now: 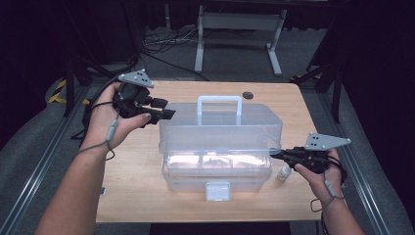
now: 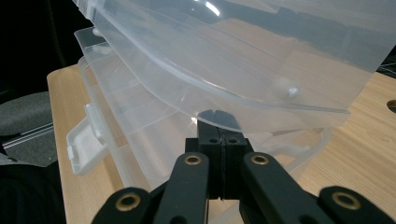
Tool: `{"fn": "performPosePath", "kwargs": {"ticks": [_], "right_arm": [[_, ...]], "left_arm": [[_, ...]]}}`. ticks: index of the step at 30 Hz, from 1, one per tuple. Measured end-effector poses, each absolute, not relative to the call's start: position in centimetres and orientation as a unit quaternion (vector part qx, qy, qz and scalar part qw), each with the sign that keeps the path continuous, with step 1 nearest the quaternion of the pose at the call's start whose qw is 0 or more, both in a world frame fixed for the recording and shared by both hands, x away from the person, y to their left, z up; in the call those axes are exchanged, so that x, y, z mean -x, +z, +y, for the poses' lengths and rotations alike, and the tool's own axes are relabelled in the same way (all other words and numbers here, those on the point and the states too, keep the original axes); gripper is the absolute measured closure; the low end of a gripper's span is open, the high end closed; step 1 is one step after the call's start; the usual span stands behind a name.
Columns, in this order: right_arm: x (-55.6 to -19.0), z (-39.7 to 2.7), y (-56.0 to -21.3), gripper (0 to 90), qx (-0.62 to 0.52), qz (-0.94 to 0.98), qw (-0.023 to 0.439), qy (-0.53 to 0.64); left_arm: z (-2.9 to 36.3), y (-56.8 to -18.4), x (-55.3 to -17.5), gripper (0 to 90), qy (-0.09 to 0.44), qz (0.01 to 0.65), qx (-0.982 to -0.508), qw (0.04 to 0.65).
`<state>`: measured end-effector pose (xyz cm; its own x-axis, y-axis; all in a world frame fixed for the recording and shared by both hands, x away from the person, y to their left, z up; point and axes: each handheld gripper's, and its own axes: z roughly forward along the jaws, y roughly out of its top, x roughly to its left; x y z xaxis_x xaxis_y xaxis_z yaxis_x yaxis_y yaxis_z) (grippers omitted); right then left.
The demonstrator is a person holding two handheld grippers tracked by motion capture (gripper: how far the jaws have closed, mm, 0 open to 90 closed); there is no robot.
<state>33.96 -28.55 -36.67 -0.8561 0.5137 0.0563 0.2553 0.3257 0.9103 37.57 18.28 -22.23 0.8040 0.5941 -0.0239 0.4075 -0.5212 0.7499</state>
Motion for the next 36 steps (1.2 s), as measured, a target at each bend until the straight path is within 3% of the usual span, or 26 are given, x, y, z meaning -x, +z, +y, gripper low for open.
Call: {"fn": "performPosePath", "kwargs": {"ticks": [23, 36], "right_arm": [[-34.2, -28.4, -36.3, 90.0, -0.239, 0.805, 0.129, 0.527], [-34.2, -28.4, -36.1, 90.0, -0.24, 0.805, 0.134, 0.526]], "left_arm": [[24.8, -27.1, -32.7, 59.8, 0.134, 0.343, -0.825, 0.429], [25.6, -29.2, -31.5, 60.3, 0.147, 0.357, -0.808, 0.446]]}}
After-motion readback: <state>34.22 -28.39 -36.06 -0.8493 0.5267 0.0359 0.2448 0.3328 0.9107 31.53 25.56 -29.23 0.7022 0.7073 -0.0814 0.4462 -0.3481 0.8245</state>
